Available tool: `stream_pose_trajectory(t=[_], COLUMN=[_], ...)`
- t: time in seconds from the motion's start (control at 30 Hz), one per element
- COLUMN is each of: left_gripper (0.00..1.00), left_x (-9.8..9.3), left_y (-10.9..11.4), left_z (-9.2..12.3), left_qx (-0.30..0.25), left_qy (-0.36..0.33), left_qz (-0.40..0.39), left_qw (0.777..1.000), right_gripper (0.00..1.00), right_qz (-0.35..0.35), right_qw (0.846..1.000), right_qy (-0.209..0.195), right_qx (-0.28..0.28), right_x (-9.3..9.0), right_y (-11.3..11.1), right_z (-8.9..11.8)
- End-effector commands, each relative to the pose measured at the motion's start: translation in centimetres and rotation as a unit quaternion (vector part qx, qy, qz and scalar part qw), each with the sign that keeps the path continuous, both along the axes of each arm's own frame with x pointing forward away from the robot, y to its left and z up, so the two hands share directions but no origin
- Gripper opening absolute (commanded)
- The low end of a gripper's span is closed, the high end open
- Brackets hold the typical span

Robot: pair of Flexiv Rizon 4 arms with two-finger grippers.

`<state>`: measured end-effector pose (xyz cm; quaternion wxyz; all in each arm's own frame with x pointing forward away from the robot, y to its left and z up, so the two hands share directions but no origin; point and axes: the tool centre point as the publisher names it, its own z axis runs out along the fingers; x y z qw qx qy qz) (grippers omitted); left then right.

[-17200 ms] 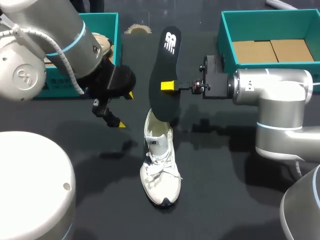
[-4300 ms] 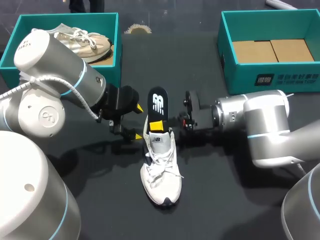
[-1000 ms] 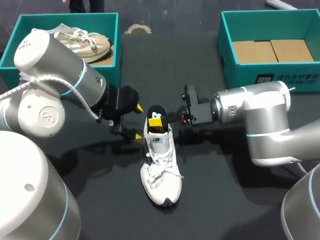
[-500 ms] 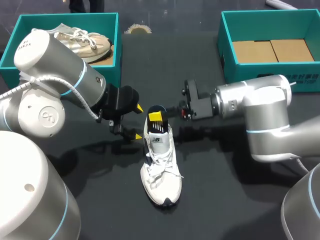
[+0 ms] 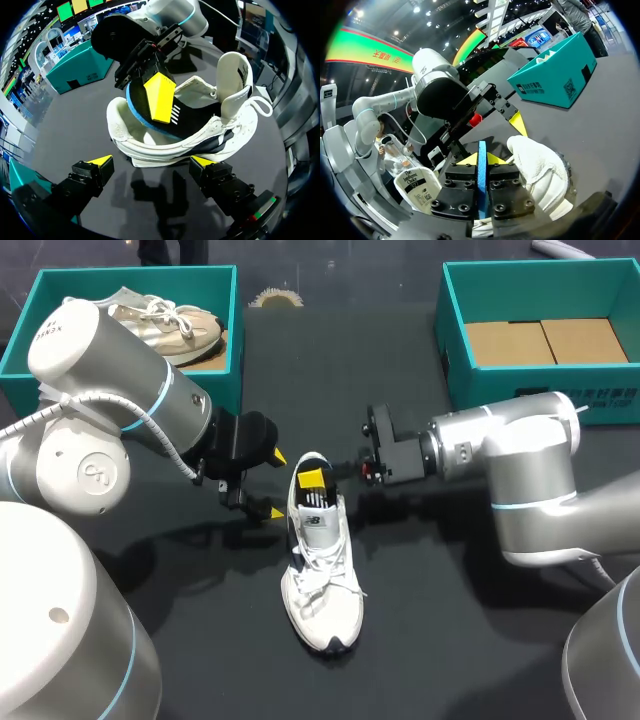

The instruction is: Take the shoe out of the shoebox, open the shoe tongue, remove and reinsert the insole, then place the shoe into the shoebox

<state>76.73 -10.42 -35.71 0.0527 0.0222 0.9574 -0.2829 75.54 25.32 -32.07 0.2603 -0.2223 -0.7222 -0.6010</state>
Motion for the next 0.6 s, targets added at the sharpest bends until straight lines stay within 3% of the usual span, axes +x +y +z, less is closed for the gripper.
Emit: stream_pose_trajectory(t=[0.03,0.6], left_gripper=[1.00,1.00], left_x=[-0.1,-0.1], left_y=[0.0,0.0], left_z=[-0.1,-0.1], left_qx=[0.000,0.000], left_qy=[-0.001,-0.001], left_qz=[0.000,0.000], left_qw=[1.000,1.000], right_gripper=[0.00,0.00], right_qz=[-0.004,-0.011], right_qw=[1.000,0.999], right_qy=[0.007,0.026], right_qx=[-0.006,-0.019], right_x=[-0.8,-2.3], right_y=[0.1,-0.3], right_z=[-0.4,-1.2])
